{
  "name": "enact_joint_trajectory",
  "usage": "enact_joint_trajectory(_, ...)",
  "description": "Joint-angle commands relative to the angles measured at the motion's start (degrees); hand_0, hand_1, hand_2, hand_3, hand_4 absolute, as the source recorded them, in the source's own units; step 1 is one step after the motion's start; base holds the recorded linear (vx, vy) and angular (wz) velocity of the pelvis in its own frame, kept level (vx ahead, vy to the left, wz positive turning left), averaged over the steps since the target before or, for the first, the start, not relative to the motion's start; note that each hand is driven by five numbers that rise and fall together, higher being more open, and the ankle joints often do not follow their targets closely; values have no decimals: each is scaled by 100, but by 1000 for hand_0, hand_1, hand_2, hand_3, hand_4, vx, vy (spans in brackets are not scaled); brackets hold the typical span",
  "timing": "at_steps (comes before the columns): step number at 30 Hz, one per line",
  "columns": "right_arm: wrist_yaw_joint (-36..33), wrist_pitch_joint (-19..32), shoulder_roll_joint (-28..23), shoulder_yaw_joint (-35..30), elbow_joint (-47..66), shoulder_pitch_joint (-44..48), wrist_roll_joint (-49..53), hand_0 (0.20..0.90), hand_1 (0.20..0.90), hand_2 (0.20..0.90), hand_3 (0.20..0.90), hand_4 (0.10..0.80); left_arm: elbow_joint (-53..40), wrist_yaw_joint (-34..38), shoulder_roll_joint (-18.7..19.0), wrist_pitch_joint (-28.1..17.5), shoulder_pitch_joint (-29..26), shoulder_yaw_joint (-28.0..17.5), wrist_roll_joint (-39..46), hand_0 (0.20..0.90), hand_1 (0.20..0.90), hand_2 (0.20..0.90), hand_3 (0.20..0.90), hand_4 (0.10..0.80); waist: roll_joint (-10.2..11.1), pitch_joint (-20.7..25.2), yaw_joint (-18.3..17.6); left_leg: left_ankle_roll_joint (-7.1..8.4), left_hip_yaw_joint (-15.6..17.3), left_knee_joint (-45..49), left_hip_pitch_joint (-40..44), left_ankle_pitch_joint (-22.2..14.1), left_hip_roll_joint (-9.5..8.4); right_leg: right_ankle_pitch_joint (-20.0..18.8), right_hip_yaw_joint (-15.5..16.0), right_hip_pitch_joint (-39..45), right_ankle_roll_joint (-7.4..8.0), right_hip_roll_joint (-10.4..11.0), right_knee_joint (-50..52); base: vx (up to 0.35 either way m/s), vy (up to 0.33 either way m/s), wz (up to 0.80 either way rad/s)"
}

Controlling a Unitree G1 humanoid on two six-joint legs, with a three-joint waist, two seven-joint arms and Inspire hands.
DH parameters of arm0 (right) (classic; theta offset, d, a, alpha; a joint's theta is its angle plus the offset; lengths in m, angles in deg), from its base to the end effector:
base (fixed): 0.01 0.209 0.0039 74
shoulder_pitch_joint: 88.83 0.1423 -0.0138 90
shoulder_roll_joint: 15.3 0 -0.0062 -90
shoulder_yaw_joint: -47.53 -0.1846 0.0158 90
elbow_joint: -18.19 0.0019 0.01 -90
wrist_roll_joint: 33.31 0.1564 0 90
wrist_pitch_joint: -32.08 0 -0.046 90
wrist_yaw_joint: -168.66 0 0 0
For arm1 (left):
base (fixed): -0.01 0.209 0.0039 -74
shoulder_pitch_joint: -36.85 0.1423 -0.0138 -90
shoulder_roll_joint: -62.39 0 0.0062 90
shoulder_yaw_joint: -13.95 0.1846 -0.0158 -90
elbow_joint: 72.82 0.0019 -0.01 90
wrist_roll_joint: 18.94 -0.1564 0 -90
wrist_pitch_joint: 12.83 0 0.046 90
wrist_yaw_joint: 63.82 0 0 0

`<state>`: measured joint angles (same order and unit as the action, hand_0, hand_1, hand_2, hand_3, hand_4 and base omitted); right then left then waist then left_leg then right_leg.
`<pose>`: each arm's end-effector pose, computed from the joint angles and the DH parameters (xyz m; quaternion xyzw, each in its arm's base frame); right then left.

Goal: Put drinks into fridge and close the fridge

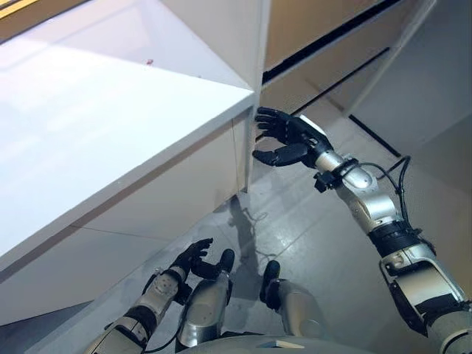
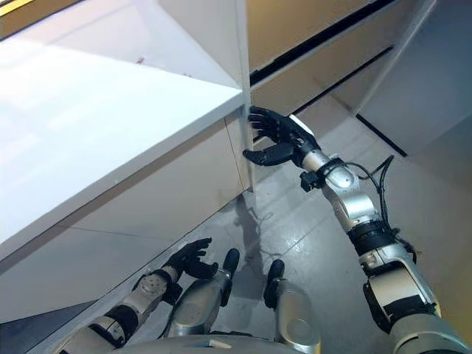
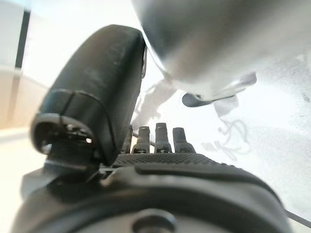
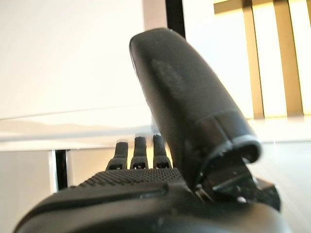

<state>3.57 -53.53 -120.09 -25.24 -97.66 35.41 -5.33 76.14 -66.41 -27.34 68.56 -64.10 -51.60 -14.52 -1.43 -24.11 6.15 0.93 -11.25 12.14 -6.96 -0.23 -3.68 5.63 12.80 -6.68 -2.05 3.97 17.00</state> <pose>0.3251 -0.1989 0.1212 -0.0856 -0.0517 0.2109 0.9724 0.1806 0.1952 -0.0949 0.1965 0.3599 -0.1351 0.9020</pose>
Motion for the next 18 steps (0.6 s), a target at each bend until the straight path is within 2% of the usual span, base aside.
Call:
enact_joint_trajectory(1, -560, 706, 386, -369, 303, 37, 89, 900, 900, 900, 900, 800, -39, -76, 339, 59, 819, 187, -311, 900, 900, 900, 900, 800, 282, 813, 54, -412, 586, -277, 382, -246, -159, -170, -469, 461, 370, 73, -314, 0, 0, 0)
enact_joint_trajectory(4, -927, 788, 514, -500, 297, -432, 40, 900, 900, 900, 900, 800, 13, -76, 297, 23, 889, 148, -319, 900, 900, 900, 900, 800, 278, 901, -65, -403, 672, -500, 528, -202, -111, -220, -530, 545, 399, 15, -486, 0, 0, 0)
enact_joint_trajectory(6, -858, 1060, 589, -593, 286, -1320, -108, 900, 900, 900, 900, 800, 61, -27, 218, -20, 1009, 86, -274, 900, 900, 900, 900, 800, 287, 1041, -234, -381, 807, -754, 648, -129, -33, -297, -615, 588, 436, -51, -688, 0, 0, 0)
enact_joint_trajectory(10, -738, 1096, 706, -533, -74, -2211, -168, 900, 900, 900, 900, 800, 69, 49, 94, -14, 1118, 80, -194, 900, 900, 900, 900, 800, 315, 1216, -404, -343, 968, -1034, 770, -42, 45, -420, -694, 655, 459, -118, -976, -46, -14, -10)
enact_joint_trajectory(14, -254, 969, 1062, -402, -1299, -2831, -320, 900, 900, 900, 900, 800, 309, -51, -63, -73, 1162, -18, -4, 900, 900, 900, 900, 800, 363, 1433, -547, -308, 1121, -1210, 896, -15, 74, -555, -786, 762, 458, -189, -1314, -45, -15, -21)
enact_joint_trajectory(18, 208, 814, 1332, -291, -2930, -2995, -527, 900, 900, 900, 900, 800, 737, -256, -191, -203, 1094, -209, 233, 900, 900, 900, 900, 800, 402, 1615, -557, -280, 1218, -1320, 1007, -5, 66, -688, -820, 914, 454, -248, -1646, -39, -18, -23)
